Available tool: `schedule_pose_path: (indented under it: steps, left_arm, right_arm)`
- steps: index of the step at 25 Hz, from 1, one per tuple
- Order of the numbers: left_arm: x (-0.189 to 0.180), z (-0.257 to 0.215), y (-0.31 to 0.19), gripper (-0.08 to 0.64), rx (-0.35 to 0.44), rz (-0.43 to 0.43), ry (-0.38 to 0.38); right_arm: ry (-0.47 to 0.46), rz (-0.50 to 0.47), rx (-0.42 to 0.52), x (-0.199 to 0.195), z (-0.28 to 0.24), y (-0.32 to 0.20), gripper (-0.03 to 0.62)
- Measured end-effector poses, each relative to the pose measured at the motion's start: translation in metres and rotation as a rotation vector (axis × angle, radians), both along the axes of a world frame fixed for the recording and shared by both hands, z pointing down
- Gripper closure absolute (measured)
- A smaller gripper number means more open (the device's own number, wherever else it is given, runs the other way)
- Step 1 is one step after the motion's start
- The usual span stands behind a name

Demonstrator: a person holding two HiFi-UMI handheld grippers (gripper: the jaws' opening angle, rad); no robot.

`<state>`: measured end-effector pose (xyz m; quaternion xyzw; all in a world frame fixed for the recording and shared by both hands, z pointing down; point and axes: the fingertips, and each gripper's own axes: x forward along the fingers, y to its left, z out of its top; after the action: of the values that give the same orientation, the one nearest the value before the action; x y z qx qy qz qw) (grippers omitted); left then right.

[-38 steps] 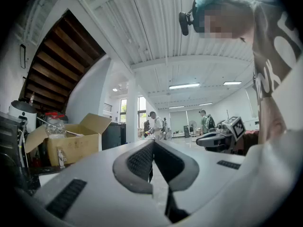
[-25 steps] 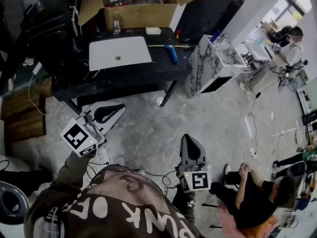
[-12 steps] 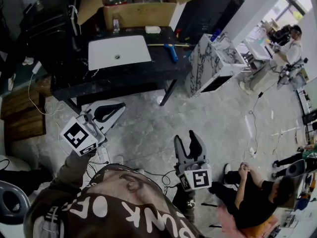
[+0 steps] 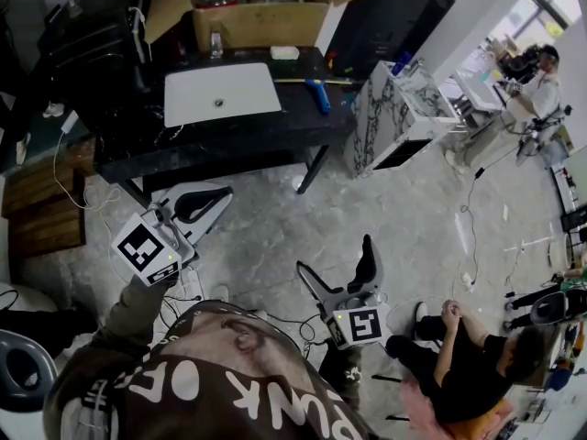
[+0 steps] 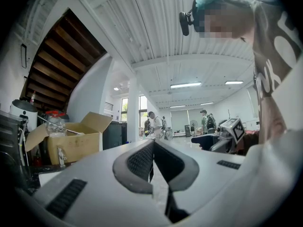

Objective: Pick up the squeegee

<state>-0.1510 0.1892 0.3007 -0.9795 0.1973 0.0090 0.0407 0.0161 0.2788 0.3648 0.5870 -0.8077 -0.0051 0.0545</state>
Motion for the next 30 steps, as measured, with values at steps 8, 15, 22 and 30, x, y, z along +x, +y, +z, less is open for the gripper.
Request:
schedule_pose_path:
  steps: [8,15,22,30]
  left_arm:
    - [0.009,-0.003,0.017,0.557,0.012,-0.003,-0.006]
    - [0.027,0.001,0.051,0.557,0.012,-0.022,-0.021]
    - [0.042,0.015,0.07,0.557,-0.005,-0.024,-0.053]
    - [0.057,0.028,0.024,0.557,-0.001,-0.02,-0.054]
  right_arm:
    - [-0.009,-0.013,0.011,0.007,-0.001,0.018,-0.002]
    - [-0.012,-0.054,0.026,0.019,-0.001,0.045,-0.002]
    - [-0.018,-0.063,0.031,0.035,0.005,0.053,-0.002]
    - [-0.021,-0.061,0.028,0.047,0.022,0.007,-0.002]
